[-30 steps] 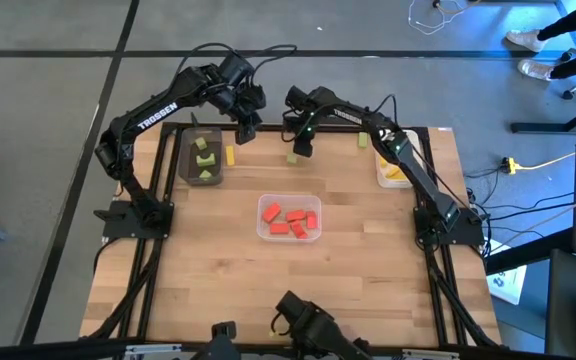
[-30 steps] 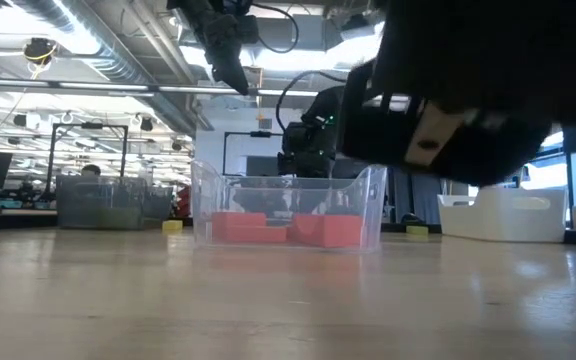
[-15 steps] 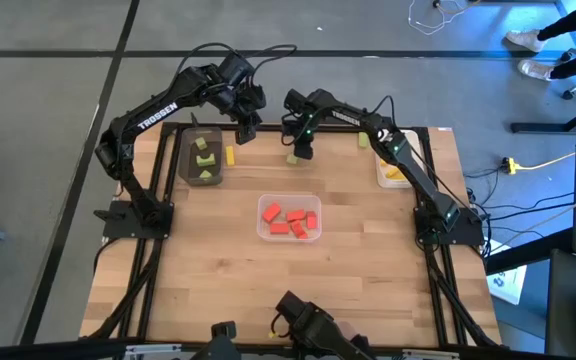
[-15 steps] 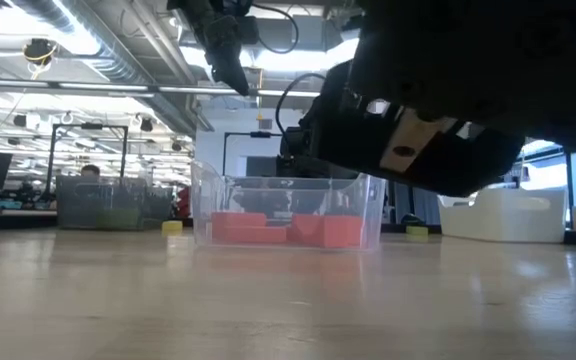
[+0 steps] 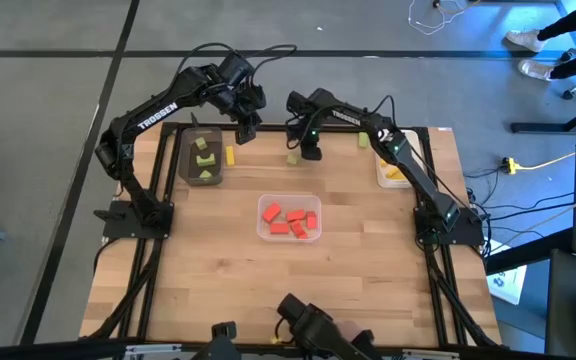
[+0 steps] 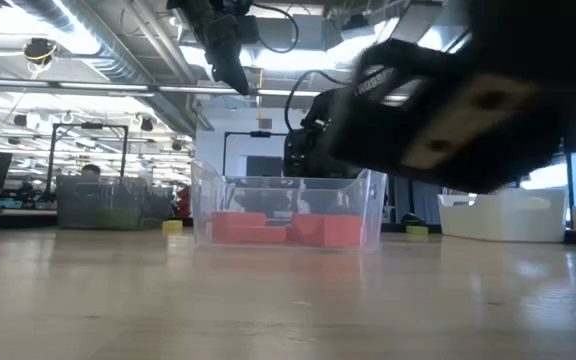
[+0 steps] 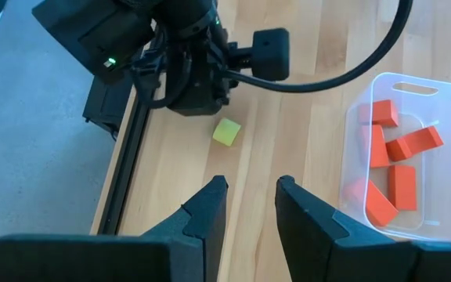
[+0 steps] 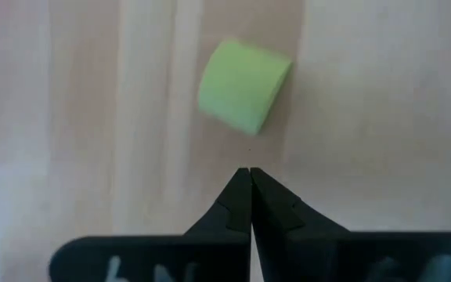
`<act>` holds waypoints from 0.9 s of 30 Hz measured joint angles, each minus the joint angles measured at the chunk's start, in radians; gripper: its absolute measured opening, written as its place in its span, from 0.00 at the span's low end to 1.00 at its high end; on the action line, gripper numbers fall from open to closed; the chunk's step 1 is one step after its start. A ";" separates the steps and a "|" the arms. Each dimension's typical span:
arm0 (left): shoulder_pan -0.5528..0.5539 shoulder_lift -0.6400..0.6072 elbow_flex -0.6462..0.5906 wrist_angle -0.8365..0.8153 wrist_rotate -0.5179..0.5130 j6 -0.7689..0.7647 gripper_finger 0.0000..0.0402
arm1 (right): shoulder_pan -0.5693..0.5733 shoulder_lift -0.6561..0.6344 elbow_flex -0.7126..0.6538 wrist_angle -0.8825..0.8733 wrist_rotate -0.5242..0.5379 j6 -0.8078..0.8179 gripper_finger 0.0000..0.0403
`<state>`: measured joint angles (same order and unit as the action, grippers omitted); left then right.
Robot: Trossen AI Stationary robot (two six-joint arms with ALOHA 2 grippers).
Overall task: Sort & place blocks by color
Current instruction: Put the green block into the black bin
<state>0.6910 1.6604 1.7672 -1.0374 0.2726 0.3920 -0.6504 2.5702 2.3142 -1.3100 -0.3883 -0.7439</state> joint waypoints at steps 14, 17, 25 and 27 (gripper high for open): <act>0.000 0.001 0.000 -0.001 -0.078 -0.005 0.25 | 0.013 0.000 0.004 0.143 -0.055 -0.047 0.00; 0.002 0.008 -0.001 -0.010 -0.115 -0.019 0.25 | 0.012 -0.001 0.042 0.041 -0.011 -0.047 0.00; 0.024 0.008 -0.060 -0.025 -0.115 0.013 0.25 | 0.009 -0.121 0.041 -0.113 -0.060 -0.001 0.00; 0.024 0.008 -0.078 -0.023 -0.115 0.055 0.25 | 0.007 -0.161 0.042 -0.135 -0.077 0.007 0.00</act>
<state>0.7155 1.6688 1.6889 -1.0607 0.1577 0.4465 -0.6432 2.4094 2.3562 -1.4449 -0.4648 -0.7368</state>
